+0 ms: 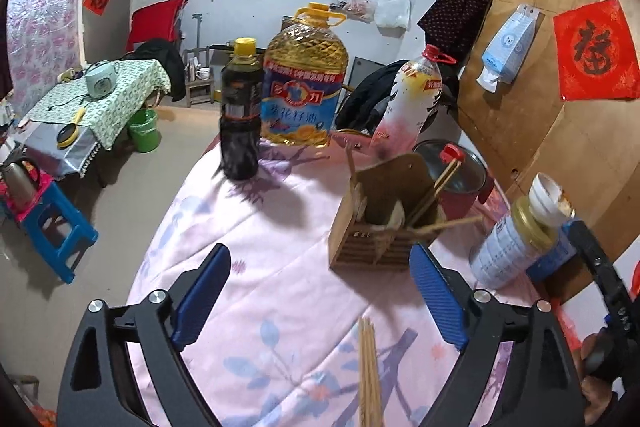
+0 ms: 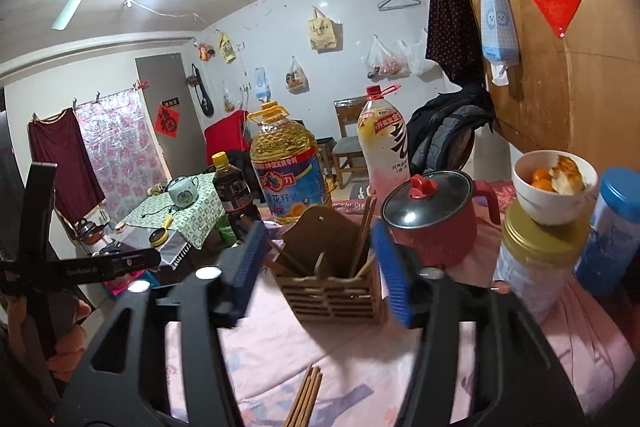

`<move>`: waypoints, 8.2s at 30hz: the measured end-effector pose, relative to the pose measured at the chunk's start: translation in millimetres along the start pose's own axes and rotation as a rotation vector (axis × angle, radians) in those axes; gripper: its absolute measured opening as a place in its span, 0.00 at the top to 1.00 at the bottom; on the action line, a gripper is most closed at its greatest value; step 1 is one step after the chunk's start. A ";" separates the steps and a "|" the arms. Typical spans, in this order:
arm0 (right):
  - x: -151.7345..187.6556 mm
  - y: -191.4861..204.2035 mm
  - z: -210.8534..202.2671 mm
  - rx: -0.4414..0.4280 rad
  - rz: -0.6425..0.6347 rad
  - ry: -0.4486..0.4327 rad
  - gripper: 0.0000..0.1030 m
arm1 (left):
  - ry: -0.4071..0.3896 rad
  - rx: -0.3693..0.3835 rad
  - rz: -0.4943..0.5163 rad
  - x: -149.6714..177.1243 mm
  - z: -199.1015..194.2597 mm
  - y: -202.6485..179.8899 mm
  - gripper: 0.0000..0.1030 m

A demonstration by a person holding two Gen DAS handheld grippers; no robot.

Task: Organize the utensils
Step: 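Open the left tool over the holder while the right tool releases its chopstick into it, then move both open tools back toward the remaining chopsticks, then close the left tool on one chopstick while the right tool grasps another, then carry the left tool's chopstick to the holder while the right tool carries its chopstick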

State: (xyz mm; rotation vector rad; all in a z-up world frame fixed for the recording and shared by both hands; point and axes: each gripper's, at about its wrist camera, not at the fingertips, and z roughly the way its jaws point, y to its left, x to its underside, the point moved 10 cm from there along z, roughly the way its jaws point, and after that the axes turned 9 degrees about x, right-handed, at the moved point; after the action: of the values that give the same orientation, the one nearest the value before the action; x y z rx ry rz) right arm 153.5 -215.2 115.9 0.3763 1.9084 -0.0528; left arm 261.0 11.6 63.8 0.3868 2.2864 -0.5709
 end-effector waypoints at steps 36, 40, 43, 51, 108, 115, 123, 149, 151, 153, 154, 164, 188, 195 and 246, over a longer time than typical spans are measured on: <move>178.7 22.0 -79.8 0.028 -0.139 0.311 0.06 | 0.285 -0.163 -0.028 207.8 -23.0 44.9 0.10; 183.4 4.8 -82.0 0.065 -0.091 0.336 0.08 | 0.309 -0.160 -0.045 222.0 -18.8 49.8 0.11; 188.2 -8.3 -85.6 0.093 -0.063 0.353 0.08 | 0.338 -0.139 -0.043 233.5 -13.1 46.7 0.11; 202.6 -34.6 -95.5 0.152 -0.073 0.397 0.09 | 0.439 -0.077 0.070 272.7 23.9 11.5 0.11; 317.6 34.4 -17.1 0.014 -0.387 0.671 0.79 | 0.449 -0.199 0.094 281.8 17.6 78.1 0.52; 298.3 -14.9 -22.4 0.075 -0.210 0.678 0.85 | 0.436 -0.127 0.100 274.6 31.4 59.2 0.52; 282.8 -23.1 -30.0 0.103 -0.270 0.617 0.85 | 0.429 -0.017 0.092 267.9 57.6 36.9 0.67; 300.4 5.7 -10.0 -0.028 -0.244 0.672 0.82 | 0.349 -0.025 0.130 242.9 37.4 25.6 0.93; 308.4 3.9 -5.1 -0.018 -0.240 0.696 0.82 | 0.354 -0.030 0.131 243.8 36.7 27.1 0.93; 306.9 1.9 -5.5 -0.009 -0.243 0.673 0.85 | 0.364 -0.034 0.129 246.6 36.9 29.6 0.93; 306.6 1.9 -6.3 -0.007 -0.243 0.675 0.86 | 0.368 -0.036 0.128 247.5 37.3 30.6 0.93; 270.5 -7.1 -25.8 0.026 -0.239 0.580 0.93 | 0.335 -0.028 0.131 230.6 30.8 29.2 0.93; 92.3 -4.9 -80.2 0.037 -0.159 0.176 0.94 | 0.070 0.067 0.151 95.8 -46.6 -25.5 0.95; 73.0 -5.4 -81.5 0.030 -0.145 0.139 0.94 | 0.050 0.085 0.163 74.0 -50.6 -30.5 0.95; -75.5 7.4 74.0 -0.046 -0.084 -0.010 0.94 | 0.213 0.277 0.105 -0.7 139.0 -56.4 0.71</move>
State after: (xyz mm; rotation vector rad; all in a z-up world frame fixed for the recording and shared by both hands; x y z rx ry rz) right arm 246.4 -241.9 159.4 0.2641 1.9117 -0.0659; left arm 318.9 -107.1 -7.3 0.7283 2.3745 -0.8304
